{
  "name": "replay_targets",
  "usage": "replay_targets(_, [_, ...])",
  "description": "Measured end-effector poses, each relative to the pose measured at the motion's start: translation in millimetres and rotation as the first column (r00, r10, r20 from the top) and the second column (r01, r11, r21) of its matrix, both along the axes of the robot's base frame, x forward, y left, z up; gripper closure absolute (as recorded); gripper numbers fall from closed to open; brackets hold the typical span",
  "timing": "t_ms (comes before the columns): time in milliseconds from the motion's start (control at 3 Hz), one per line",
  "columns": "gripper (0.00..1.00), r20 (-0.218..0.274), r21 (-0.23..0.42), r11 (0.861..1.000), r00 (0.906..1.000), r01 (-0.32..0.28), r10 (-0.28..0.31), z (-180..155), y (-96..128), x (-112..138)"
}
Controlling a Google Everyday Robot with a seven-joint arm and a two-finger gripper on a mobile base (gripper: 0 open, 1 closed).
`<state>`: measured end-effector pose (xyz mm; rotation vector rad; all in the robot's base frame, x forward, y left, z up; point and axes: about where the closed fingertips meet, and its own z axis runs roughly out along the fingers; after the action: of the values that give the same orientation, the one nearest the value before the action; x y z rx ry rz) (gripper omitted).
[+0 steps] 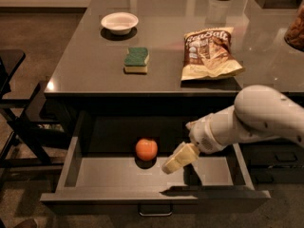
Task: Pick orange from top drawer and place on counter
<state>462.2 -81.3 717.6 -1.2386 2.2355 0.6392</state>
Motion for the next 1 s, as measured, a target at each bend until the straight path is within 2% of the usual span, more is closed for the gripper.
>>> replay_targets(333, [0.0,0.019,0.085,0.996,0.9995,0.024,-0.026,-28.5,20.4,9.3])
replay_targets(667, [0.0,0.02,0.133,0.991,0.9994,0.027,-0.03,-44.8,34.1,19.0])
replay_targets(1000, [0.0,0.019,0.134,0.991,0.9994,0.028,-0.03,-45.9,34.2,19.2])
